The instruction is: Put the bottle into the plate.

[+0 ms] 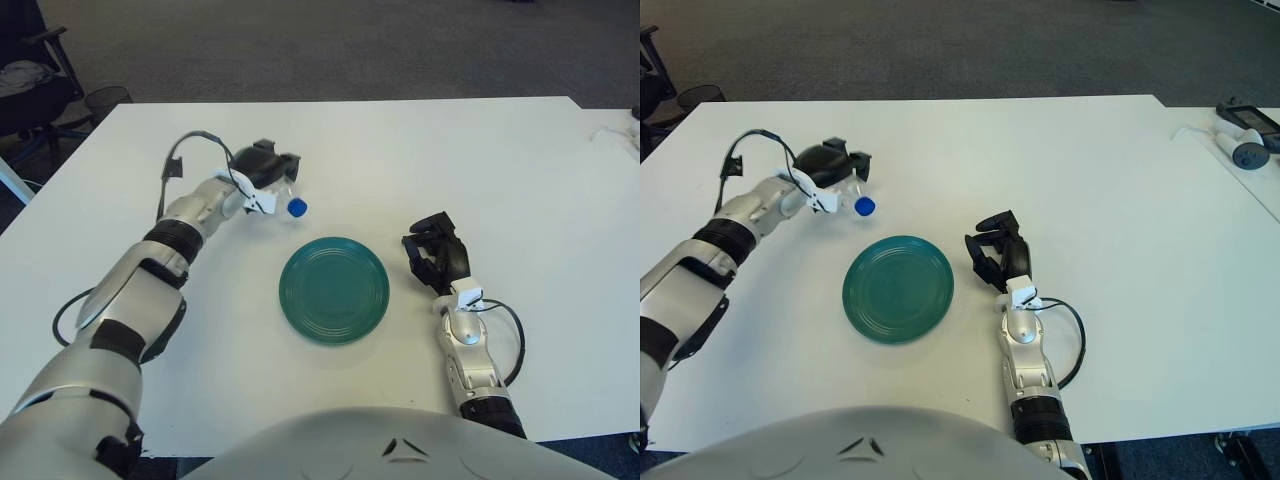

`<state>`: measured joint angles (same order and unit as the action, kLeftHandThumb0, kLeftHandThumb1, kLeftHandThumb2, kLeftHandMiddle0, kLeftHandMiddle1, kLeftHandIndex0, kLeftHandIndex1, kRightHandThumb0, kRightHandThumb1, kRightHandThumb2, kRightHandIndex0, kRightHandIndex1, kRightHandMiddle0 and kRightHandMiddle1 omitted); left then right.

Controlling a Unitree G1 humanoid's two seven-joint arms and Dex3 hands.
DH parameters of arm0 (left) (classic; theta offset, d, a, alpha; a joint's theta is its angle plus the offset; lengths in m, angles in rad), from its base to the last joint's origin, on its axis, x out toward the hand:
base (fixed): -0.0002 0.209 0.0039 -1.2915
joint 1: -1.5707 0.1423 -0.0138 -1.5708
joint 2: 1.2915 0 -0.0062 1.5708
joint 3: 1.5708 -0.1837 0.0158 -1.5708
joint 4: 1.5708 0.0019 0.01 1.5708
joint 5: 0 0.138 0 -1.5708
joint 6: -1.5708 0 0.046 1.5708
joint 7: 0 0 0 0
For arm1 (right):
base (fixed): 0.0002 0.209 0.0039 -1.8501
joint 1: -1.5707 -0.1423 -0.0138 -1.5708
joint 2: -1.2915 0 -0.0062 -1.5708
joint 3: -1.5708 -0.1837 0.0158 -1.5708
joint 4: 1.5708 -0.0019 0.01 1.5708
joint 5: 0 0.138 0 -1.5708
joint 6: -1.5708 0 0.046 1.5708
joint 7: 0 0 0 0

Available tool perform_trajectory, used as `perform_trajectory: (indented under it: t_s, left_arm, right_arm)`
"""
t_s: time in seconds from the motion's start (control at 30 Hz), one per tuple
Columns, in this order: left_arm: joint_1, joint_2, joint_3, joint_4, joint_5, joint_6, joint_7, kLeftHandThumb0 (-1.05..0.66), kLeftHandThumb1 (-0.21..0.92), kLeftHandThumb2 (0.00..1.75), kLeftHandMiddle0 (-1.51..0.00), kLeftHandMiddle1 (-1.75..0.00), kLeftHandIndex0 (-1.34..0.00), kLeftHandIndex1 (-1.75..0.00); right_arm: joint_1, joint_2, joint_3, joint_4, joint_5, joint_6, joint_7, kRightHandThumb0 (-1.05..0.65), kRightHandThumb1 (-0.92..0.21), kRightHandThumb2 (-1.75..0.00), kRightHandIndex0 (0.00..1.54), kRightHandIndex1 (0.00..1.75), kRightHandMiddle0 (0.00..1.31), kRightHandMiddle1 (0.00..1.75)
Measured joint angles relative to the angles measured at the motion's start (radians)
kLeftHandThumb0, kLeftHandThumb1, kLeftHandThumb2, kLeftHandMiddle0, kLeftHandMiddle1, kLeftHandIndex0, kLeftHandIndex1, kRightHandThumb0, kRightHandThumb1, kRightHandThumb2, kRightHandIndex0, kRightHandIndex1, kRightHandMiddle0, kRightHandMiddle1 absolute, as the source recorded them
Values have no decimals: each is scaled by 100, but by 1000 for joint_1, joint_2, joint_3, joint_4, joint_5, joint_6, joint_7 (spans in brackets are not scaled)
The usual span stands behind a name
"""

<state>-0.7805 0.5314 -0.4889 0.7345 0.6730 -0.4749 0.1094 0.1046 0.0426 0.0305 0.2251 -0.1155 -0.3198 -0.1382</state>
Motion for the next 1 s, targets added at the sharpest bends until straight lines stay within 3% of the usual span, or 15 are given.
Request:
perform_trajectory:
  t_s: [0.27,0.47,0.77,1.0]
  left_arm:
    - [113,39,135,-350,-158,-36,-92,-1,15,151,-70,-175,-53,-174]
    - [192,33,176,-499,-188,-23,-152,-1,20,146,-66,-174,-50,-175]
    - [232,22,224,-607,-196,-8,-192,-1,22,144,-66,-173,-49,-175]
    - [249,14,237,-617,-212,-63,-194,0,21,143,-68,-171,-48,-175]
  right_arm:
    - [0,0,0,5,0,0,0,0,-92,-36,38,132,29,168]
    - [0,0,-1,8,0,0,0,0,-92,-36,39,133,28,168]
    - [0,0,-1,6,2,0,1,0,-92,-37,38,134,28,168]
    - [0,0,-1,5,3,0,1,0,-92,-37,38,133,28,169]
